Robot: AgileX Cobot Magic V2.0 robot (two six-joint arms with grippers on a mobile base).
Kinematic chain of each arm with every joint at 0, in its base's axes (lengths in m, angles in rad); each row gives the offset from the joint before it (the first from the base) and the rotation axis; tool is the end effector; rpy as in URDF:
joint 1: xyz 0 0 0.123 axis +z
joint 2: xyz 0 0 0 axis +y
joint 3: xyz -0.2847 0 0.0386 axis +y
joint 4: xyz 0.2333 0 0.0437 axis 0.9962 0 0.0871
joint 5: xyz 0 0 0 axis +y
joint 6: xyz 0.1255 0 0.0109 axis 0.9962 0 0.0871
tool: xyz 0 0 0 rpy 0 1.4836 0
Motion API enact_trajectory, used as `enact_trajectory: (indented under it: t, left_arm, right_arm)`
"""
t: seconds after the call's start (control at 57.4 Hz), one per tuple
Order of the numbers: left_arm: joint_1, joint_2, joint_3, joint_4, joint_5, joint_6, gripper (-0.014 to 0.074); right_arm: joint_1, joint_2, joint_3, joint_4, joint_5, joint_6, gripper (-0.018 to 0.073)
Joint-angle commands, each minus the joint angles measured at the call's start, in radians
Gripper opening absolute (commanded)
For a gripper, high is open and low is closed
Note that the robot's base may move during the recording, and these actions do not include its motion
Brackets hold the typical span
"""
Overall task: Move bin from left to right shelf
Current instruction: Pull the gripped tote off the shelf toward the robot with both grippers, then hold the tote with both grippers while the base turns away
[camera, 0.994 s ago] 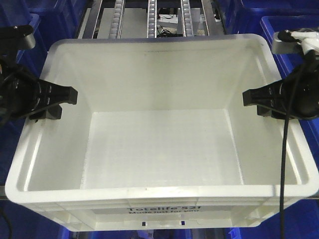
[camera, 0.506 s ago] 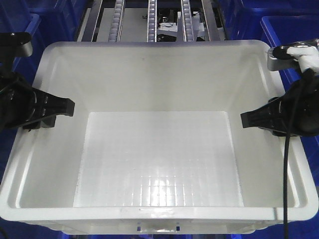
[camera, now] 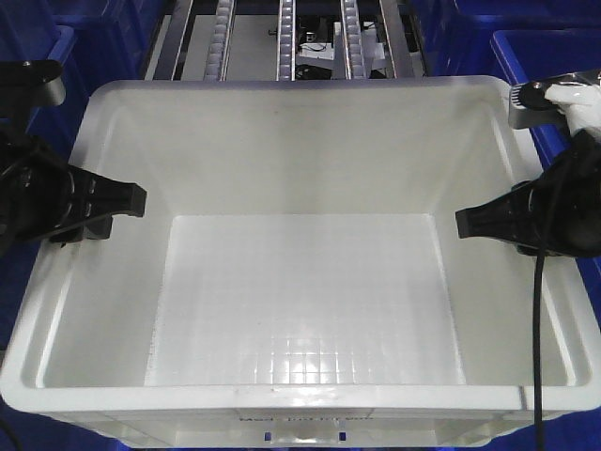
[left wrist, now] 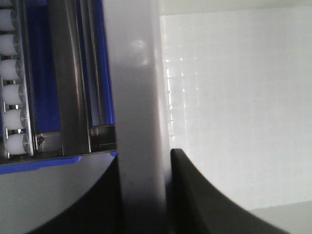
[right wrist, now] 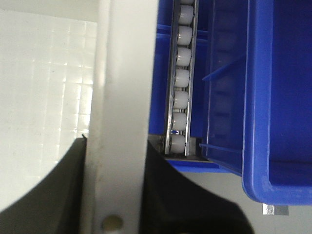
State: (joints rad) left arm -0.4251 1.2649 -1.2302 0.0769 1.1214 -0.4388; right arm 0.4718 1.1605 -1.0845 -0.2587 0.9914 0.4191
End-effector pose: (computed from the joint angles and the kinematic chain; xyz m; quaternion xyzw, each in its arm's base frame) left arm 0.2279 -0.0936 0.3316 0.0009 0.9680 -0.0697 0.2411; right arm 0.2152 0.0795 0.3242 -0.0611 0.9474 0.0126 0.3138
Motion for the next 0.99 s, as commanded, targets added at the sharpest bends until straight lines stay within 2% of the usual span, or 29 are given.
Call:
enact_trajectory:
  t: [0.0, 0.976]
  left_arm:
    - [-0.015, -0.037, -0.033, -0.015, -0.101, 0.008, -0.0006]
    - [-0.015, -0.036, -0.033, -0.014, -0.101, 0.008, -0.0006]
  right_arm:
    - [0.006, -0.029, -0.044, -0.041, -0.089, -0.015, 0.0009]
    - [0.006, -0.029, -0.044, -0.044, -0.083, -0.015, 0.0009]
